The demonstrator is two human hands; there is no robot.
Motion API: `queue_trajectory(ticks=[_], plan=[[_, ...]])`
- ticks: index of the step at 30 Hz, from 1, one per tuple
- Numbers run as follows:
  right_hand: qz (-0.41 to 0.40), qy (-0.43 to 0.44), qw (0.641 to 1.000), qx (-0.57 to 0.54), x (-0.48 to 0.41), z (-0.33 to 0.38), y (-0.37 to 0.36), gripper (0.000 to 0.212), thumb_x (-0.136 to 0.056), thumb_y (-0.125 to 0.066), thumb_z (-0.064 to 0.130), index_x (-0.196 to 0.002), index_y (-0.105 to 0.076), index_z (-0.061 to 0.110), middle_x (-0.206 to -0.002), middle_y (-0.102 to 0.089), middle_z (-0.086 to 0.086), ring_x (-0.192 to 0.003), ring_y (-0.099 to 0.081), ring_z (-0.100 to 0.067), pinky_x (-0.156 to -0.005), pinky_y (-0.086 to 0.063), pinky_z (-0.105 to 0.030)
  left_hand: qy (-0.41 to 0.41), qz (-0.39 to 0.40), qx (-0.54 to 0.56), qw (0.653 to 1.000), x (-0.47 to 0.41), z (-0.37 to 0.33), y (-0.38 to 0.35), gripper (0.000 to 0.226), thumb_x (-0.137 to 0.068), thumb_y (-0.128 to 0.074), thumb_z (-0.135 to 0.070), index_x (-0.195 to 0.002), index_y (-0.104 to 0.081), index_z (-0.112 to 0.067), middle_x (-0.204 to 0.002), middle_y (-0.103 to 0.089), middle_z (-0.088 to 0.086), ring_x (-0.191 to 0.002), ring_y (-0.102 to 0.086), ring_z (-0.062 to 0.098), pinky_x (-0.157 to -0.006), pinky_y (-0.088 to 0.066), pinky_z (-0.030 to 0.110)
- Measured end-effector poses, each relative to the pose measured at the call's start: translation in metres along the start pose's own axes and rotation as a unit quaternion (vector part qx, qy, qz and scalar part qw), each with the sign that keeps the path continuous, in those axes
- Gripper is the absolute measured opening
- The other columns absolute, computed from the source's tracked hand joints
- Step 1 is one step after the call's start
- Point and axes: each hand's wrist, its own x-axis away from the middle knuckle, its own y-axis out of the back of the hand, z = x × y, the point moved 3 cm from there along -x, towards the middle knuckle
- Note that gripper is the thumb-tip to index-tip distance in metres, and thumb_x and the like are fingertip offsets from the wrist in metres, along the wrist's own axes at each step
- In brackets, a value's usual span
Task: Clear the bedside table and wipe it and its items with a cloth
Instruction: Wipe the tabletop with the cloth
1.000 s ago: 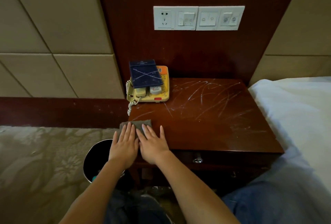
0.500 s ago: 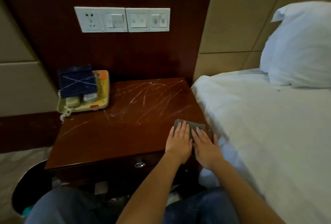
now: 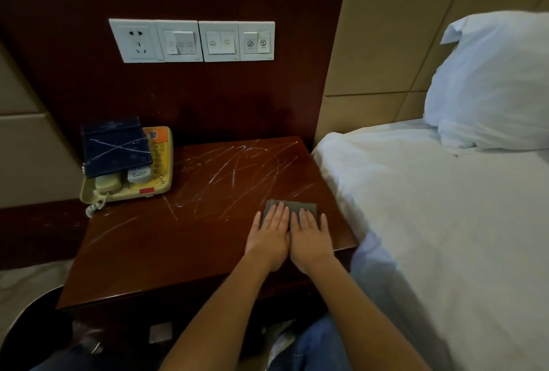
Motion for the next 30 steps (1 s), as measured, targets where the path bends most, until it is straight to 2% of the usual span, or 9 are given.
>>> queue_trajectory(ticks=[5,8,12,15,21,26,30], plan=[[0.009,0.077,0.997,0.002,0.008,0.077,0.004,0.062,-0.1,-0.027,0.03,-0.152,0.003,0.011,-0.159,0.0,-0.014,-0.147,0.001,-0.026,-0.116,0.007,-0.049,0.065,0.015,-0.013,0.998,0.053,0.063,-0.007,0.06,-0.102,-0.016,-0.029,-0.148,0.019,-0.012,-0.155,0.025,0.003,-0.143,0.022,0.017,-0.117,0.009,0.043],[0.017,0.103,0.994,0.013,0.02,0.091,0.0,0.064,-0.1,-0.028,0.033,-0.151,0.006,0.014,-0.159,0.004,-0.013,-0.147,0.003,-0.027,-0.116,0.009,-0.049,0.084,0.021,-0.027,0.996,0.075,0.071,-0.01,0.059,-0.102,-0.015,-0.029,-0.149,0.015,-0.008,-0.157,0.021,0.008,-0.145,0.018,0.02,-0.119,0.007,0.041],[0.019,0.104,0.994,0.003,0.039,0.063,-0.007,0.071,-0.099,-0.036,0.036,-0.151,0.007,0.015,-0.16,0.006,-0.009,-0.147,0.003,-0.022,-0.117,0.008,-0.048,0.052,0.006,-0.034,0.998,0.077,0.044,-0.01,0.061,-0.103,-0.017,-0.032,-0.149,0.012,-0.005,-0.157,0.016,0.012,-0.146,0.014,0.023,-0.119,0.004,0.038],[0.034,0.065,0.997,0.001,0.054,0.02,-0.014,0.08,-0.096,-0.04,0.047,-0.151,0.005,0.01,-0.16,0.005,-0.01,-0.147,0.002,-0.023,-0.118,0.005,-0.046,-0.001,0.004,-0.008,1.0,0.063,0.0,-0.008,0.075,-0.1,-0.032,-0.041,-0.149,0.012,-0.005,-0.157,0.017,0.011,-0.146,0.014,0.023,-0.117,0.005,0.036],[0.026,-0.038,0.998,-0.043,0.063,-0.065,-0.025,0.062,-0.1,-0.028,0.026,-0.151,-0.001,0.003,-0.159,-0.002,-0.014,-0.147,-0.005,-0.026,-0.12,-0.003,-0.039,-0.082,-0.01,0.006,0.997,0.024,-0.09,-0.006,0.066,-0.1,-0.03,-0.024,-0.15,0.009,-0.006,-0.158,0.016,0.01,-0.146,0.014,0.022,-0.119,0.005,0.035],[-0.005,-0.055,0.996,-0.074,0.032,-0.08,-0.028,0.059,-0.101,-0.026,0.024,-0.151,-0.001,0.003,-0.159,-0.002,-0.016,-0.147,-0.007,-0.025,-0.12,-0.006,-0.036,-0.101,-0.022,-0.004,0.995,-0.005,-0.093,-0.006,0.07,-0.1,-0.03,-0.029,-0.149,0.016,-0.008,-0.157,0.021,0.007,-0.144,0.019,0.018,-0.116,0.01,0.033],[-0.006,-0.031,0.995,-0.099,-0.011,-0.085,-0.012,0.058,-0.101,-0.027,0.021,-0.151,-0.001,0.004,-0.159,0.0,-0.016,-0.147,-0.008,-0.024,-0.119,-0.008,-0.035,-0.088,-0.02,0.04,0.995,-0.041,-0.075,0.002,0.068,-0.1,-0.027,-0.033,-0.149,0.015,-0.011,-0.157,0.021,0.004,-0.144,0.019,0.015,-0.115,0.012,0.03]])
